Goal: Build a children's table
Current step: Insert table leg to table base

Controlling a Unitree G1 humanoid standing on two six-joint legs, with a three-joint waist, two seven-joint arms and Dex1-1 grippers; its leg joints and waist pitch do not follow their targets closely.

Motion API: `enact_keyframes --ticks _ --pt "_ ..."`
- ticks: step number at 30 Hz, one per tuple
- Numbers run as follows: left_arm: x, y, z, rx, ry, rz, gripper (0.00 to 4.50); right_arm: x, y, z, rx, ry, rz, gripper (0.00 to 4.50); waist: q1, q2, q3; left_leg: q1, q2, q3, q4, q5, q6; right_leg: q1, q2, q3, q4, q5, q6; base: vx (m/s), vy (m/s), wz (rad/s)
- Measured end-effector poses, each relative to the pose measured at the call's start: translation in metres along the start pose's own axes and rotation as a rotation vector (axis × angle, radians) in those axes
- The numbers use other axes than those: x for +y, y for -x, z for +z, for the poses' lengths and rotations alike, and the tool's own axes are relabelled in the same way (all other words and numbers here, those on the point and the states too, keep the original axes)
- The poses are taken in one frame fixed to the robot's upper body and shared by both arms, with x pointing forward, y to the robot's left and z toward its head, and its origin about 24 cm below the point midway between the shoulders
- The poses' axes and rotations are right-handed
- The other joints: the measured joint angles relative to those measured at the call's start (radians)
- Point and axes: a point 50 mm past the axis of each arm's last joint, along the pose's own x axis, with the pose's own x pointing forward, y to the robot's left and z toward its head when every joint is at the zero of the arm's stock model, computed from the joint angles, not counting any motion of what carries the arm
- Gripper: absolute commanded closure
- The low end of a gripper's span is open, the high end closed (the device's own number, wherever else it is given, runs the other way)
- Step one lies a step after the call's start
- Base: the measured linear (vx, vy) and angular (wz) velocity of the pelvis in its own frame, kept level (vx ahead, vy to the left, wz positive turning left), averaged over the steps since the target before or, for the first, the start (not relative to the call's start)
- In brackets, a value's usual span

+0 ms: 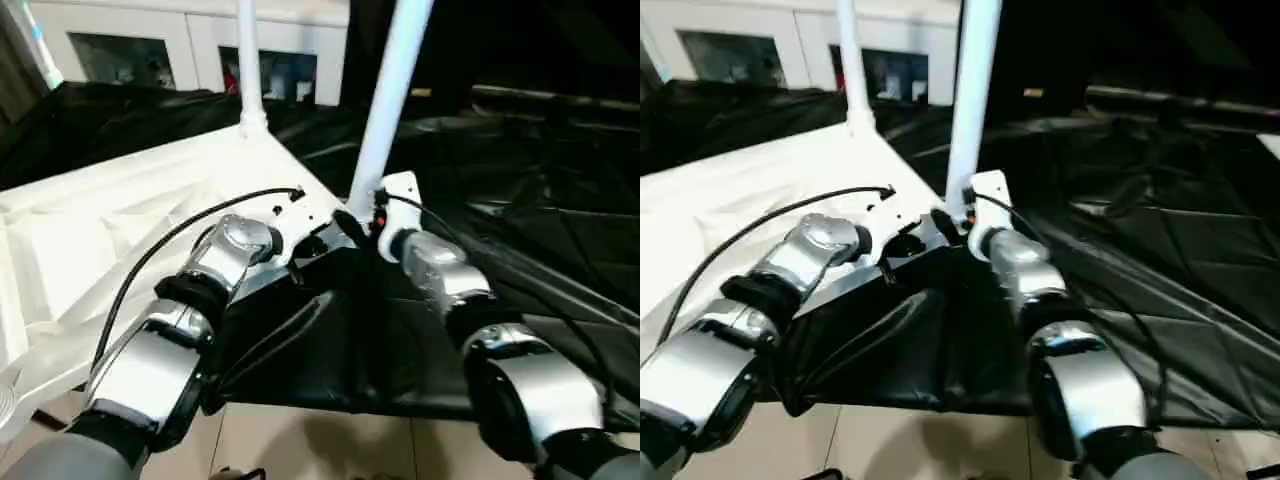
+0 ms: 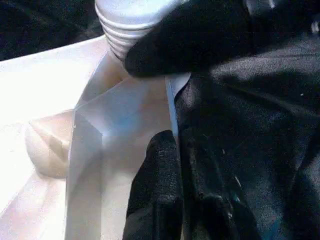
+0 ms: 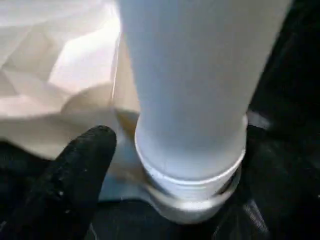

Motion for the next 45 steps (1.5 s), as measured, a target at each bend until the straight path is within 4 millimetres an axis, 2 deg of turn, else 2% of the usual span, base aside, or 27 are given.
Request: enact_keyframes --ticks 3,8,13,19,28,35,36,39,41,45 --pt "0.001 0.004 -0.002 -0.001 -0.012 -0.019 4.5 -0.003 0.003 0.0 0.015 0.026 0.041 0.33 0.001 0.002 0.002 0.001 0.003 0.002 0.003 0.0 0.0 0.0 0.0 0.0 0.0 0.0 -0.001 0.0 0.0 0.0" --pt "0.0 0.009 -0.004 -0.011 -0.046 -0.068 4.5 -0.005 0.008 -0.002 0.02 0.056 0.117 0.33 0.006 0.002 0.004 0.001 0.012 0.018 0.005 0.0 0.0 0.0 0.0 0.0 0.0 0.001 -0.001 0.0 0.0 0.0" --pt "0.0 0.013 -0.005 -0.011 -0.059 -0.099 4.5 -0.01 0.016 -0.003 0.02 0.079 0.188 0.33 0.01 0.003 0.004 0.001 0.012 0.019 0.005 0.0 0.0 0.0 -0.001 0.0 0.0 0.001 -0.001 0.0 0.0 0.0" --pt "-0.001 0.016 -0.007 -0.009 -0.077 -0.134 4.5 -0.015 0.028 -0.004 0.016 0.125 0.276 0.33 0.026 0.003 0.004 0.001 0.013 0.019 0.006 0.0 0.0 0.0 -0.001 0.0 0.001 0.001 -0.001 0.0 0.0 0.0" --pt "-0.004 0.02 -0.009 -0.014 -0.088 -0.186 4.5 -0.015 0.036 -0.008 0.042 0.131 0.337 0.33 0.03 0.003 0.004 0.001 0.013 0.019 0.007 0.0 0.0 0.0 -0.001 0.0 0.002 0.001 -0.001 0.0 0.0 0.0" --pt "-0.005 0.022 -0.01 -0.013 -0.098 -0.206 4.5 -0.012 0.035 -0.006 0.03 0.112 0.344 0.79 0.029 0.003 0.004 0.001 0.013 0.019 0.007 0.0 0.0 0.0 -0.001 0.0 0.002 0.001 -0.001 0.0 0.0 0.0" --pt "-0.006 0.023 -0.01 -0.012 -0.099 -0.209 4.5 -0.012 0.035 -0.006 0.031 0.109 0.345 1.02 0.03 0.003 0.004 0.001 0.013 0.019 0.008 0.0 0.0 0.0 -0.001 0.0 0.002 0.001 -0.001 0.0 0.0 0.0" --pt "-0.007 0.024 -0.01 -0.009 -0.108 -0.228 4.5 -0.011 0.035 -0.007 0.038 0.101 0.345 1.1 0.031 0.003 0.004 0.001 0.013 0.019 0.009 0.0 0.0 0.0 -0.001 0.001 0.003 0.001 -0.001 0.0 0.0 0.0" --pt "-0.008 0.025 -0.01 -0.006 -0.117 -0.238 4.5 -0.011 0.035 -0.008 0.043 0.093 0.348 1.41 0.032 0.003 0.004 0.001 0.013 0.019 0.009 0.0 0.0 0.0 -0.001 0.001 0.003 0.001 -0.001 0.0 0.0 0.0" --pt "-0.009 0.026 -0.011 -0.002 -0.12 -0.244 4.5 -0.01 0.036 -0.009 0.043 0.087 0.353 1.51 0.031 0.003 0.004 0.001 0.013 0.019 0.009 0.0 0.0 0.0 -0.001 0.001 0.004 0.001 -0.001 0.0 0.0 0.0"
